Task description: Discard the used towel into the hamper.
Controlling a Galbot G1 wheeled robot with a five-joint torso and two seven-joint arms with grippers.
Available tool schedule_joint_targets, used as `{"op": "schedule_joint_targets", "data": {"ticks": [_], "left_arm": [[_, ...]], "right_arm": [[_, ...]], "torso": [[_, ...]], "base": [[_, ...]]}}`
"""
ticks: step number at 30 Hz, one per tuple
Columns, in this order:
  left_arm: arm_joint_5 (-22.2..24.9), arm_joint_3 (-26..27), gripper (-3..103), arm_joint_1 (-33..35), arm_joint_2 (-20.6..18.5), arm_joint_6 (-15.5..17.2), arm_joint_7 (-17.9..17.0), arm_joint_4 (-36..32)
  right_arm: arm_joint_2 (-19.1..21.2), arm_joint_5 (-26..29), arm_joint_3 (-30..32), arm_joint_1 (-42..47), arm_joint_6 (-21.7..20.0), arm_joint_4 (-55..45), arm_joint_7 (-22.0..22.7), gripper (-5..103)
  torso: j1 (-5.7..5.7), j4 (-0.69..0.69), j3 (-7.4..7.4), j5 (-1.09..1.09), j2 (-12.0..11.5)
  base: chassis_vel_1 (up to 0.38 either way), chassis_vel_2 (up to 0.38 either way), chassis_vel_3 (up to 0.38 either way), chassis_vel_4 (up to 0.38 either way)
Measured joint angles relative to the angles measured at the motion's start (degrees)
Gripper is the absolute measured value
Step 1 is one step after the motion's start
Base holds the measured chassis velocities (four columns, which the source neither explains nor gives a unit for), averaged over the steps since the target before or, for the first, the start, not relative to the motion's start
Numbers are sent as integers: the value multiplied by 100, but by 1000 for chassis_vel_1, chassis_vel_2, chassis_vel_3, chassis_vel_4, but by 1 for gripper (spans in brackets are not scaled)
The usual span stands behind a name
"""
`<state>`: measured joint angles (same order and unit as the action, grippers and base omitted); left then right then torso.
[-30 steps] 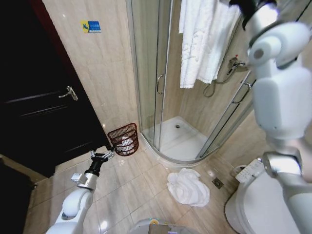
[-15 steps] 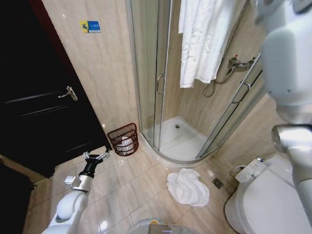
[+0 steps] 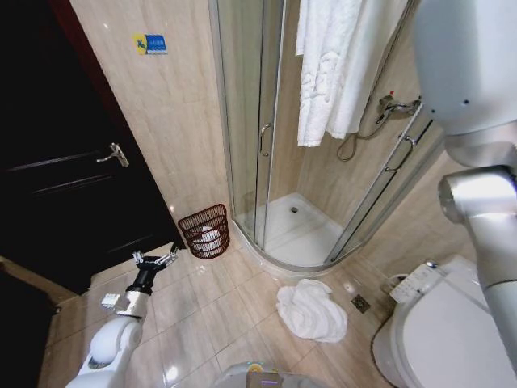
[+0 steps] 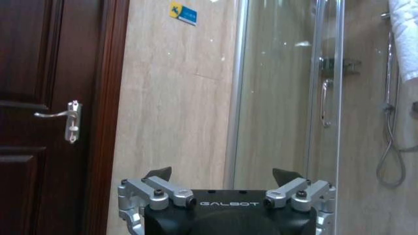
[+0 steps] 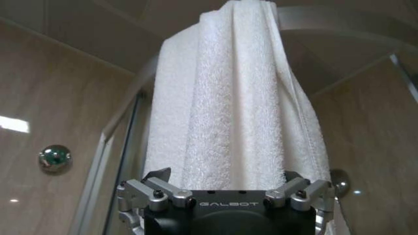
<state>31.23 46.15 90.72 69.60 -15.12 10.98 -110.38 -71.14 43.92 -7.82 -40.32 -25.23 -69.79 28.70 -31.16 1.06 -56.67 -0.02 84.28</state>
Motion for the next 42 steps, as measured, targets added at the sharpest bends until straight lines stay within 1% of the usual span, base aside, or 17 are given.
{"op": "schedule_joint_targets", "data": {"ticks": [4, 7, 10, 11, 13, 16, 18, 23, 25, 26, 29, 31, 34, 36, 37, 40, 42], "left_arm": [[40, 8, 100, 4, -8, -42, 0, 34], [50, 13, 100, 6, -11, -64, 0, 55], [51, 16, 100, -10, -9, -70, 4, 60], [51, 16, 100, -10, -9, -70, 4, 60], [50, 5, 100, -34, 1, -67, 11, 68], [30, -25, 100, -56, 17, -56, 30, 77], [19, -44, 100, -64, 28, -53, 37, 78], [-16, -78, 100, -77, 56, -49, 43, 79], [-16, -77, 100, -71, 52, -48, 43, 80], [-16, -77, 100, -71, 52, -48, 43, 80], [-11, -62, 100, -69, 37, -47, 43, 97], [-9, -58, 100, -67, 33, -47, 43, 97], [-3, -52, 100, -52, 14, -47, 43, 97], [-3, -52, 100, -54, 14, -48, 43, 97], [-3, -52, 100, -57, 15, -48, 43, 97], [-5, -52, 100, -60, 20, -46, 43, 96], [-28, -55, 100, -61, 29, -44, 43, 90]], "right_arm": [[-34, -57, -3, -25, -26, 85, 100, 96], [-5, -84, -14, 2, -88, 66, 140, 88], [81, -71, -27, 181, -172, -122, 200, 71], [81, -71, -27, 181, -172, -122, 200, 71], [137, -65, -42, 321, -177, -217, 212, 61], [202, -65, -63, 472, -178, -312, 217, 70], [236, -62, -79, 544, -181, -378, 221, 70], [335, 23, -144, 750, -200, -581, 274, 79], [349, 34, -151, 771, -175, -583, 267, 70], [349, 34, -151, 771, -175, -583, 267, 70], [356, 34, -159, 768, -113, -527, 218, 54], [364, 34, -174, 767, -107, -527, 212, 54], [426, 51, -253, 770, -97, -570, 193, 38], [437, 54, -259, 777, -95, -577, 190, 38], [449, 59, -260, 786, -92, -581, 186, 27], [464, 60, -259, 796, -80, -584, 181, 21], [506, 83, -272, 797, -68, -606, 169, 11]], "torso": [[0, 0, 0, 0, 0], [0, 0, 0, 1, 0], [0, 1, 0, 2, 0], [0, 1, 0, 2, 0], [0, 1, 0, 3, 0], [0, 0, 0, 3, 0], [0, 1, 0, 2, 0], [0, 1, 0, 3, 0], [0, 0, 0, 3, 0], [0, 0, 0, 3, 0], [0, 0, 0, 1, 0], [0, 0, 0, 1, 0], [0, 0, 0, 1, 0], [0, 0, 0, 2, 0], [0, 0, 0, 2, 0], [0, 0, 0, 2, 0], [0, 0, 0, 2, 0]], "base": [[0, 0, 0, 0], [0, 0, 0, 0], [0, 0, 0, 0], [0, 0, 0, 0], [0, 0, 0, 0], [0, 0, 0, 0], [0, 0, 0, 0], [0, 0, 0, 0], [0, 0, 0, 0], [0, 0, 0, 0], [0, 0, 0, 0], [0, 0, 0, 0], [0, 0, 0, 0], [0, 0, 0, 0], [0, 0, 0, 0], [0, 0, 0, 0], [0, 0, 0, 0]]}}
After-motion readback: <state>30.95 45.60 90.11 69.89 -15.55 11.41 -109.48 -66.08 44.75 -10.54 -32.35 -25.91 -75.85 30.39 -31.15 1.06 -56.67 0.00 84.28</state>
